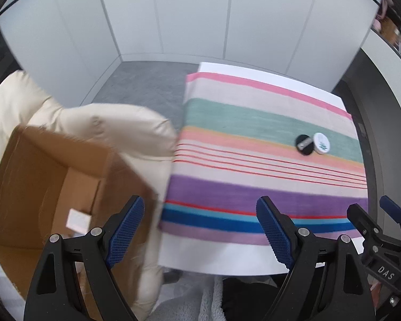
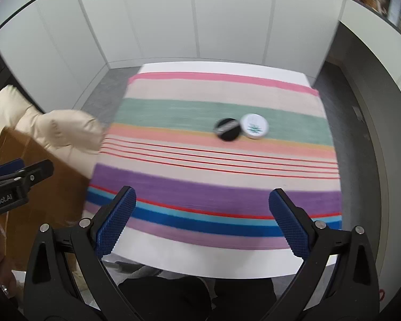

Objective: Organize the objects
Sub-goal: 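Withdraw both tools from the box back toward the striped cloth, then grasp the black powder puff with the left tool while the right tool grasps the white jar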

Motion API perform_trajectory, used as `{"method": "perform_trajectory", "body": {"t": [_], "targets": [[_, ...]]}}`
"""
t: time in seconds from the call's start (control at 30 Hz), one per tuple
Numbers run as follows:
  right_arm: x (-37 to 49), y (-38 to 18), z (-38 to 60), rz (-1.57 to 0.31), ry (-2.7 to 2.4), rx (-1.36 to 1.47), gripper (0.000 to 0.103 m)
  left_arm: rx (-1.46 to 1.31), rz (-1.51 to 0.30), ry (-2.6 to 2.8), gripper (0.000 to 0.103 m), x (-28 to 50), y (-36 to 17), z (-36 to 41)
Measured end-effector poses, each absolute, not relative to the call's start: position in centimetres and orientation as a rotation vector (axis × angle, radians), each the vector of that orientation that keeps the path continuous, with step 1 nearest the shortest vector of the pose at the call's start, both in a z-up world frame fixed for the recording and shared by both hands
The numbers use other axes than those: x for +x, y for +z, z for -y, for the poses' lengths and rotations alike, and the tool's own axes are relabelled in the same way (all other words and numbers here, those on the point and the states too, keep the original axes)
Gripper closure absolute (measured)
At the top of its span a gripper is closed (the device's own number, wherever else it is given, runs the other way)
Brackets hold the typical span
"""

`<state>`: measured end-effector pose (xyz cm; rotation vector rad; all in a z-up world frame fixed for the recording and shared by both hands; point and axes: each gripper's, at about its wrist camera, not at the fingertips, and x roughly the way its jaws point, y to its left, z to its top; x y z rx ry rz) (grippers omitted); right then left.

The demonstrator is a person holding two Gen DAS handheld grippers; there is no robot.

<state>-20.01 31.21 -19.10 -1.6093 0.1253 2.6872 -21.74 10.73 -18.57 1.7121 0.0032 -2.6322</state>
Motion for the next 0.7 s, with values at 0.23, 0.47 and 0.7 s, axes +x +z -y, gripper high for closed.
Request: {"method": "perform_trajectory", "body": {"t": [0.23,0.47,0.7], "targets": [[-19.9,-21.1,-37.7,-0.168,2.616,-1.583,0.002,1.734,0.163,-2.699,0.016,-22.6,-20.9,-17.1],[-22.3,-25.0,-42.1,-0.180,2.576,-1.591,0.002,1.792,0.173,-2.699,0.016,-25.5,-24.4,-21.1],[-27.1,-29.1,-42.6,-0.116,2.629,-1.579,0.002,1.794,0.130,-2.670,0.016,-29.9,-28.7,-23.2]]}}
